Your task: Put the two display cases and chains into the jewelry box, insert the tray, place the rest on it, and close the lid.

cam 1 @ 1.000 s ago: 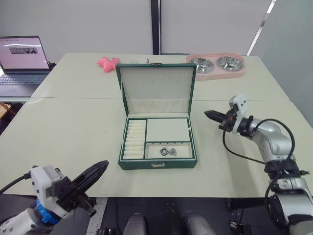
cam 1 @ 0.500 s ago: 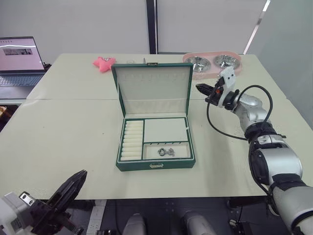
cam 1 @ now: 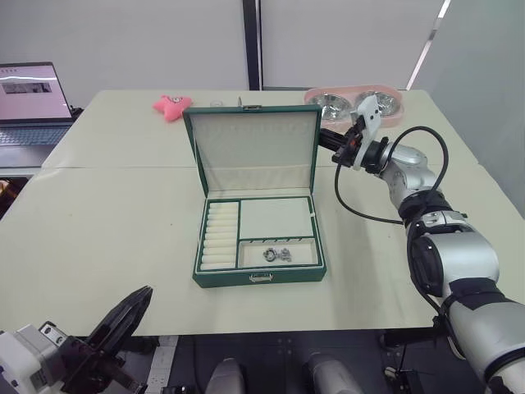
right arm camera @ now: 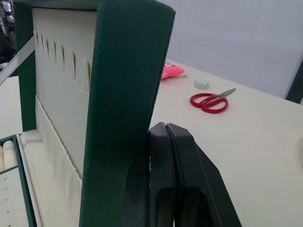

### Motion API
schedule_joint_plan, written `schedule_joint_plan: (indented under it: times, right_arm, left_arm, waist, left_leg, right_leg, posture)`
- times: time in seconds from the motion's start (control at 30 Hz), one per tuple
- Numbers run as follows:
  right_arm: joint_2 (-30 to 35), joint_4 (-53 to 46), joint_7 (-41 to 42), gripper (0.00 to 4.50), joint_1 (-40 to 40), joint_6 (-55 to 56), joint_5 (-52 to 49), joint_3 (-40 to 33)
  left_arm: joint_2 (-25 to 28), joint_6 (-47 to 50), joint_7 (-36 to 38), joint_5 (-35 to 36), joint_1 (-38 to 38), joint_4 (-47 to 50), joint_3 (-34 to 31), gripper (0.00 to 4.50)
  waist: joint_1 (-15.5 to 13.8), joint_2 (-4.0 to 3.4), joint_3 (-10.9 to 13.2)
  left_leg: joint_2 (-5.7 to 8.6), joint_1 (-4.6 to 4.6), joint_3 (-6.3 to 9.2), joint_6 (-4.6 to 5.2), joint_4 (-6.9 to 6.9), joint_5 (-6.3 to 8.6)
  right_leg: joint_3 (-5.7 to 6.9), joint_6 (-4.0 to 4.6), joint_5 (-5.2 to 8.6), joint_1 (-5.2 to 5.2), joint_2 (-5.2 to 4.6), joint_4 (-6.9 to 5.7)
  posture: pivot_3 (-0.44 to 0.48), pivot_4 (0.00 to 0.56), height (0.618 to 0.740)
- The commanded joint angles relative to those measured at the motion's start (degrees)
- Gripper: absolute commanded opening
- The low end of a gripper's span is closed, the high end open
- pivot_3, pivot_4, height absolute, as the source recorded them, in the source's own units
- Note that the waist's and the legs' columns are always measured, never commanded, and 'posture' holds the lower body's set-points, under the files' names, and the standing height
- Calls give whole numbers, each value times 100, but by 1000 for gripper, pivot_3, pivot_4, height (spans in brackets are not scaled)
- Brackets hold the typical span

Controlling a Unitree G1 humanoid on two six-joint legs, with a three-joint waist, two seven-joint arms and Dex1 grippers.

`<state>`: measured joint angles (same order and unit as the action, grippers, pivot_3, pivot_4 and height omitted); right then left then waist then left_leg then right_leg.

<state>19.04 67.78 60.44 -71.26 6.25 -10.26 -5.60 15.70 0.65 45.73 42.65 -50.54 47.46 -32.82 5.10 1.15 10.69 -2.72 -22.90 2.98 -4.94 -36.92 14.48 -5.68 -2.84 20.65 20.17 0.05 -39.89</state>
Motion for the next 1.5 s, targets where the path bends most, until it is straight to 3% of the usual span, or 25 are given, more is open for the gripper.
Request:
schedule_joint_plan:
  times: [0.03,0.43,0.57,1.17,1.27,1.5]
  right_arm:
    - [28,-231,392,10,-106,-93,-103,-75]
    - [110,-616,985,10,22,-528,-161,-86]
    - [300,-1194,1848,10,296,-1249,-288,88]
    - [534,-1741,1606,10,729,-1461,-275,54]
    - [699,-1922,1494,568,975,-1455,-286,-2]
    - [1359,-2995,1266,2303,2227,-1859,-409,-134]
  left_arm:
    - [16,-151,-41,-35,-62,228,62,0]
    - [234,-57,-254,2,24,307,104,0]
    - [284,-56,-239,16,-11,283,105,0]
    - [661,272,-466,321,30,216,-28,0]
    - [915,584,-641,471,64,108,-201,571]
    - [1561,1286,-942,789,826,-861,-578,2737]
  waist:
    - [4,-2,1]
    - [9,-7,4]
    - [-8,-7,4]
    - [-6,-9,5]
    - [-13,-8,5]
    - [-54,-10,5]
  left_leg:
    - [0,0,0,0,0,0]
    - [0,0,0,0,0,0]
    - [0,-1,0,0,0,0]
    - [1,-1,2,0,-1,0]
    - [1,-1,5,0,-1,0]
    - [3,-1,10,0,-3,0]
  right_leg:
    - [-1,0,0,0,0,0]
    - [0,0,0,1,1,-2]
    - [0,0,0,0,0,-1]
    - [1,0,0,0,0,-2]
    - [4,0,0,-1,0,-2]
    - [9,0,0,-5,-1,-3]
  posture:
    - [0,150,740]
    - [0,150,740]
    - [0,150,740]
    - [0,150,740]
    - [0,150,740]
    - [0,150,740]
